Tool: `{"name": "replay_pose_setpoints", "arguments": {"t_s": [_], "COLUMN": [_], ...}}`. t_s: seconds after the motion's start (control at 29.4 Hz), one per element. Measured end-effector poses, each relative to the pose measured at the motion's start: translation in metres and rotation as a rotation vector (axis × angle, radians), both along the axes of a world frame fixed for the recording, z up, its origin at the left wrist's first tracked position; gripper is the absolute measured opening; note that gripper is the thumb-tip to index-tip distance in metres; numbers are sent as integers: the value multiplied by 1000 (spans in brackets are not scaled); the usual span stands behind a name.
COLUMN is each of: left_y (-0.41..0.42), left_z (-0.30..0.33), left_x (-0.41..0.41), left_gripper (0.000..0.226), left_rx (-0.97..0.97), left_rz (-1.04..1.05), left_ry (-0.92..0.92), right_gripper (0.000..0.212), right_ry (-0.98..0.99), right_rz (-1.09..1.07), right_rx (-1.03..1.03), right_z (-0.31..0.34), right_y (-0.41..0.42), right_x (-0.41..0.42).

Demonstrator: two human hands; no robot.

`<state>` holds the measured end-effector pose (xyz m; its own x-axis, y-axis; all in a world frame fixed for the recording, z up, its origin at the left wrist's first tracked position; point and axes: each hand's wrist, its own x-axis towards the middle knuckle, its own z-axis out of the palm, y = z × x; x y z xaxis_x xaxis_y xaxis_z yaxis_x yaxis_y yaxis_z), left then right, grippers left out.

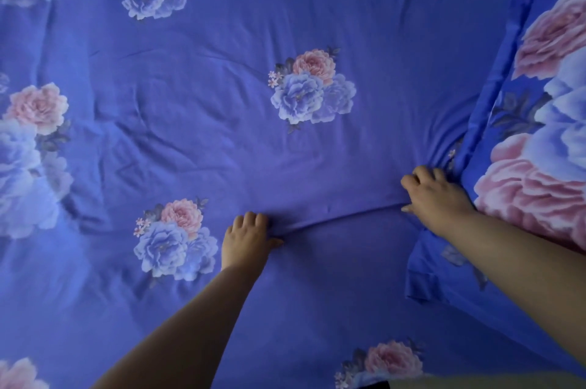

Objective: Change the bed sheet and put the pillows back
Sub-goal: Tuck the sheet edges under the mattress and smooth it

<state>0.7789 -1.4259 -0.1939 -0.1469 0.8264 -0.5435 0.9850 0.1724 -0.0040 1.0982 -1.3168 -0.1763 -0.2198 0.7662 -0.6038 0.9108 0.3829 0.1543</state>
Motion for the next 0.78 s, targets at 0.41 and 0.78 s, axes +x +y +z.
{"name": "replay_pose_setpoints", "arguments": {"t_s": [0.41, 0.78], "left_y": [-62, -152], "left_z": [10, 4], "left_x": [-43, -98], "left_gripper": [56, 29], "left_rx": [56, 4], "left_rz": [12, -132], "left_ry": [-283, -222], "right_gripper": [75, 26], "right_ry": [185, 355], "right_rz": [311, 238], "right_rx": [-48, -157], "right_z": [18, -11], "right_y": [-51, -189], "right_x": [-106, -212]}}
